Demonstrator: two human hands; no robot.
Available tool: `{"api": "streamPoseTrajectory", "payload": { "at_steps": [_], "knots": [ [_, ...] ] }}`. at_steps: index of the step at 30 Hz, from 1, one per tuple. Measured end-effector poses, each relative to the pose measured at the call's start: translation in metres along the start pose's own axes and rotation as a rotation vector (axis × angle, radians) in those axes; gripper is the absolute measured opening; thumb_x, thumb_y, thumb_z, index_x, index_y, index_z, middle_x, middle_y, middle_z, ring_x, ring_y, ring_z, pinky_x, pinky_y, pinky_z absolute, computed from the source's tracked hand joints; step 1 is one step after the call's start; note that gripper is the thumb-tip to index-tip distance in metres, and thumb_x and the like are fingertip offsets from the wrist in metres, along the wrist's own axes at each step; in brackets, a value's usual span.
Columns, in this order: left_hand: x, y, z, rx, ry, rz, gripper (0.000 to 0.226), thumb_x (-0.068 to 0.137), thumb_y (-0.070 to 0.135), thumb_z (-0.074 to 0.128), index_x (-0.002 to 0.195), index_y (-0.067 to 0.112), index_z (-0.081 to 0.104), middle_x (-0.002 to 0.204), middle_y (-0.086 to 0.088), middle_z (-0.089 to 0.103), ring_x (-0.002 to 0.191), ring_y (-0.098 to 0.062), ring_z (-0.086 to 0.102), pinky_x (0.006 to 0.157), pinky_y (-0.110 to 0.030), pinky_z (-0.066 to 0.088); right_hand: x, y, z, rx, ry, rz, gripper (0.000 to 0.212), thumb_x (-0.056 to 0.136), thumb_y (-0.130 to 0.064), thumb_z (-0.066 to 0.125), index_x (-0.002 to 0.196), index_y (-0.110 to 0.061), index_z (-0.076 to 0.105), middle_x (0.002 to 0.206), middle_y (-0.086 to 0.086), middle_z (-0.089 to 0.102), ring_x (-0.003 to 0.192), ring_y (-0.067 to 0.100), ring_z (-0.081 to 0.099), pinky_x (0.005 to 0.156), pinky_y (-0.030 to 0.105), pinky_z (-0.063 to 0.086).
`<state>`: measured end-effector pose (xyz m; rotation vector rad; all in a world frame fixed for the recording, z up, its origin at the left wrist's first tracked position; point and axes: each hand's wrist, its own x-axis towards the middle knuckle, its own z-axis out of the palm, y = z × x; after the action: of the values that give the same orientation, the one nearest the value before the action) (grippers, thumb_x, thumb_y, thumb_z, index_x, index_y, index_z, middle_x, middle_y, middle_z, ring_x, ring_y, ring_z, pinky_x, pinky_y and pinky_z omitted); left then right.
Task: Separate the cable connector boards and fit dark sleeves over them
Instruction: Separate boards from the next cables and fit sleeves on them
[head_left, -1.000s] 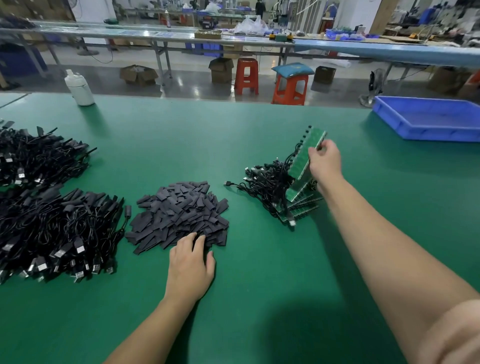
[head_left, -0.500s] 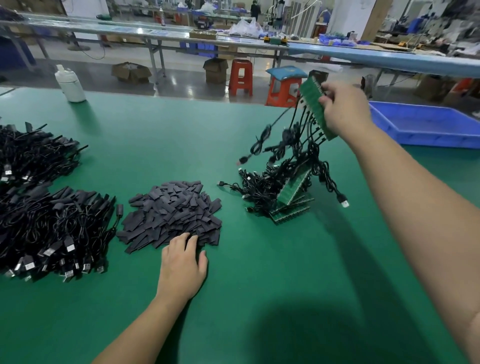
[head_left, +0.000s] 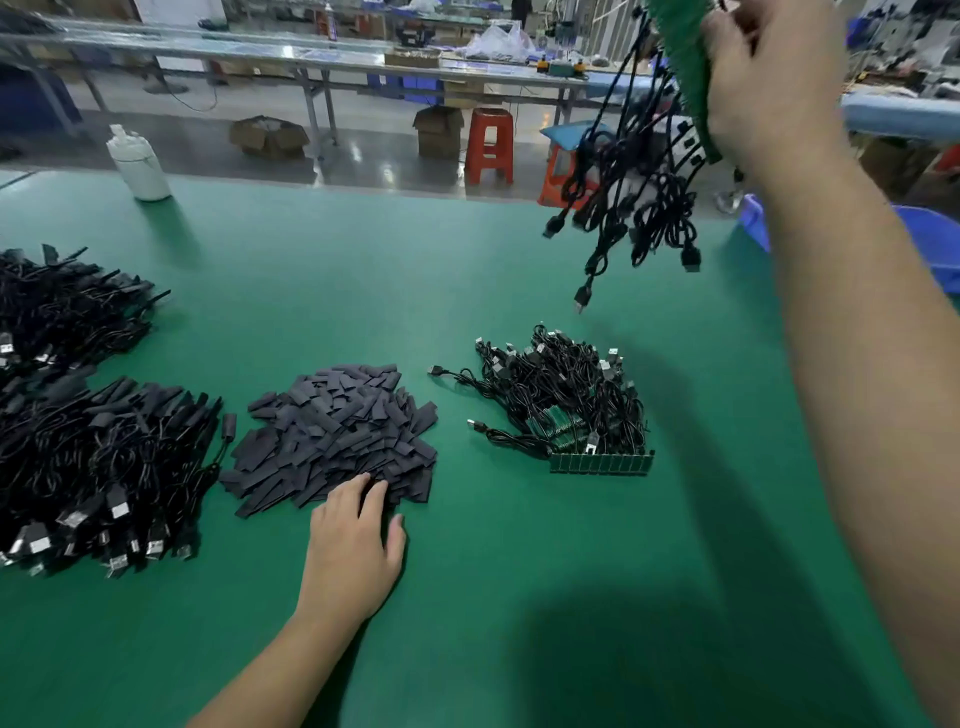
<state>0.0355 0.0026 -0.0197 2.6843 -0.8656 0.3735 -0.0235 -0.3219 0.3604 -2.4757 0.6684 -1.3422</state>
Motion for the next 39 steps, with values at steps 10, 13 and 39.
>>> {"api": "streamPoseTrajectory", "payload": {
  "at_steps": [10, 13, 39],
  "knots": [
    [-0.002, 0.002, -0.003, 0.005, -0.007, 0.005, 0.056, 0.091, 0.041, 0.037, 0.129, 0.008, 0.06, 0.132, -0.012, 0.054, 0.123, -0.03, 0.049, 0.097, -0.045, 0.042, -0.063, -0.01, -0.012, -0.009, -0.734, -0.14, 0.024, 0.09, -0.049, 0.06, 0.099, -0.03, 0.073, 0.084, -0.013, 0.07, 0.077, 0.013, 0.067, 0.057, 0.013, 0.043],
    [-0.004, 0.006, -0.013, -0.036, 0.011, 0.06, 0.051, 0.093, 0.036, 0.037, 0.128, 0.007, 0.06, 0.134, -0.013, 0.054, 0.124, -0.031, 0.049, 0.099, -0.045, 0.041, -0.088, -0.003, -0.014, -0.03, -0.813, -0.229, 0.025, 0.088, -0.052, 0.062, 0.097, -0.033, 0.074, 0.083, -0.017, 0.07, 0.073, -0.002, 0.063, 0.07, 0.022, 0.053],
    [0.037, 0.166, -0.129, -0.89, -0.241, -0.034, 0.025, 0.097, 0.021, 0.056, 0.08, 0.004, 0.061, 0.073, -0.009, 0.07, 0.06, -0.006, 0.07, 0.063, -0.035, 0.059, -0.197, 0.029, 0.004, -0.275, -0.88, -0.413, 0.034, 0.101, -0.044, 0.038, 0.072, -0.025, 0.043, 0.069, -0.008, 0.053, 0.074, 0.02, 0.052, 0.066, 0.033, 0.042]
  ]
}}
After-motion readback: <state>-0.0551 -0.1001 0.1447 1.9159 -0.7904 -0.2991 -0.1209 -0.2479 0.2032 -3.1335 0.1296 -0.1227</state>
